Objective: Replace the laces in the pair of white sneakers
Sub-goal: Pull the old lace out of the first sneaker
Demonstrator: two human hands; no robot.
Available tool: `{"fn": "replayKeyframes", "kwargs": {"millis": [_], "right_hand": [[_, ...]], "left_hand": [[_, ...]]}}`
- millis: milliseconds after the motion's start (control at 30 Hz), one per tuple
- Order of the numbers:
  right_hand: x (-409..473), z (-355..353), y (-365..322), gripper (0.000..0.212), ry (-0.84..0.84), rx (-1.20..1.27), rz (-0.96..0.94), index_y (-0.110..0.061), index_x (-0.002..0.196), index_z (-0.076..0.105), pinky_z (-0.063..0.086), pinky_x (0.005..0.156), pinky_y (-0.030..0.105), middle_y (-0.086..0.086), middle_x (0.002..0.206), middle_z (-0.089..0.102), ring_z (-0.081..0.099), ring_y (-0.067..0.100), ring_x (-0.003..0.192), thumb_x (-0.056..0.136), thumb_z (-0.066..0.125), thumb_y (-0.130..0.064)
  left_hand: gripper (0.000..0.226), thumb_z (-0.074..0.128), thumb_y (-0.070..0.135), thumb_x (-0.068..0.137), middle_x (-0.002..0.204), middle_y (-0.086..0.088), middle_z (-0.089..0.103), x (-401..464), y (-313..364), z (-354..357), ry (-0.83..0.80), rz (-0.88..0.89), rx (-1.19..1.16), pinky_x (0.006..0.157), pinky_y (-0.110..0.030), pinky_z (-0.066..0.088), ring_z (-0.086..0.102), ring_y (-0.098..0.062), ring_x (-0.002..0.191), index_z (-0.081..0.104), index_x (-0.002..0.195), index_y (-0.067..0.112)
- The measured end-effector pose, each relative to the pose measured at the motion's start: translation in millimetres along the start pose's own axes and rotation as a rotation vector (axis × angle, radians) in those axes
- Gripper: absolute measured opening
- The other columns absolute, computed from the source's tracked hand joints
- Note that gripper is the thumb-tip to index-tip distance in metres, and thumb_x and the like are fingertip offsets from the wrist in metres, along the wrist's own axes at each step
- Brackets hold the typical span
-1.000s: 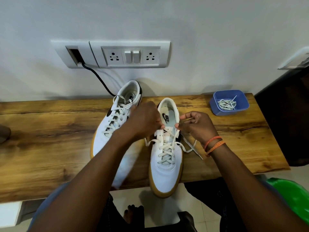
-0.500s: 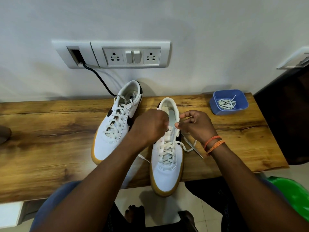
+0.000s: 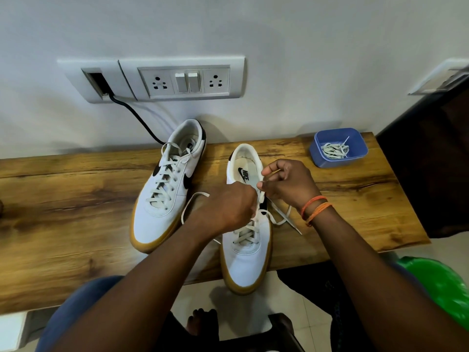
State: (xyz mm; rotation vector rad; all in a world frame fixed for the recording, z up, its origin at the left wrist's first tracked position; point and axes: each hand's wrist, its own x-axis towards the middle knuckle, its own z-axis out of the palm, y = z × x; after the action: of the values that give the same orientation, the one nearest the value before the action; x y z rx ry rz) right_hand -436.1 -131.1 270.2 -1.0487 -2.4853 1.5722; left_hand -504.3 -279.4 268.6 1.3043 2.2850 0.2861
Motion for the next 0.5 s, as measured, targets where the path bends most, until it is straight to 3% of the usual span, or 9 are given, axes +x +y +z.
{"fn": "replayKeyframes", "kwargs": {"millis": [133,267,367,500], "right_hand": [[-1.9,-1.6,-0.2,0.025,0.004,-0.04,0.0,-0.008,0.092,0.07,0.054,0.058,0.024,0.011,0.077,0.073,0.071,0.019,0.066,0.071,0.084,-0.006],[-1.2,1.7,-2.5,0.022,0.0,-0.091,-0.007,-0.01,0.087,0.069,0.058,0.066,0.031,0.012,0.078,0.073,0.068,0.019,0.064,0.072,0.083,-0.005],[-0.2,3.0,-4.0,0.022,0.007,-0.12,0.002,-0.012,0.087,0.07,0.059,0.073,0.036,0.01,0.078,0.073,0.069,0.02,0.068,0.072,0.084,-0.006],[-0.1,4.6,-5.1,0.022,0.017,-0.184,-0.026,-0.013,0.09,0.07,0.059,0.077,0.038,0.008,0.08,0.072,0.07,0.022,0.075,0.073,0.083,-0.008]], "left_hand": [[0.02,0.062,0.028,0.089,0.088,-0.002,0.064,-9.6,-11.5,-25.7,-0.208,-0.008,-0.065,0.075,-0.032,0.05,0.06,-0.018,0.084,0.068,0.085,0.01],[0.018,0.061,0.026,0.09,0.096,-0.006,0.065,-25.5,-35.8,-41.2,-0.376,-0.107,-0.072,0.079,-0.031,0.049,0.058,-0.018,0.088,0.069,0.092,0.009],[0.014,0.07,0.029,0.087,0.094,0.002,0.067,-24.9,-30.8,-40.3,-0.303,-0.117,-0.148,0.084,-0.033,0.052,0.061,-0.015,0.091,0.07,0.091,0.016],[0.022,0.075,0.039,0.083,0.084,0.009,0.063,-12.9,-10.3,-33.1,0.023,-0.064,-0.238,0.075,-0.031,0.051,0.06,-0.012,0.083,0.07,0.091,0.019]]}}
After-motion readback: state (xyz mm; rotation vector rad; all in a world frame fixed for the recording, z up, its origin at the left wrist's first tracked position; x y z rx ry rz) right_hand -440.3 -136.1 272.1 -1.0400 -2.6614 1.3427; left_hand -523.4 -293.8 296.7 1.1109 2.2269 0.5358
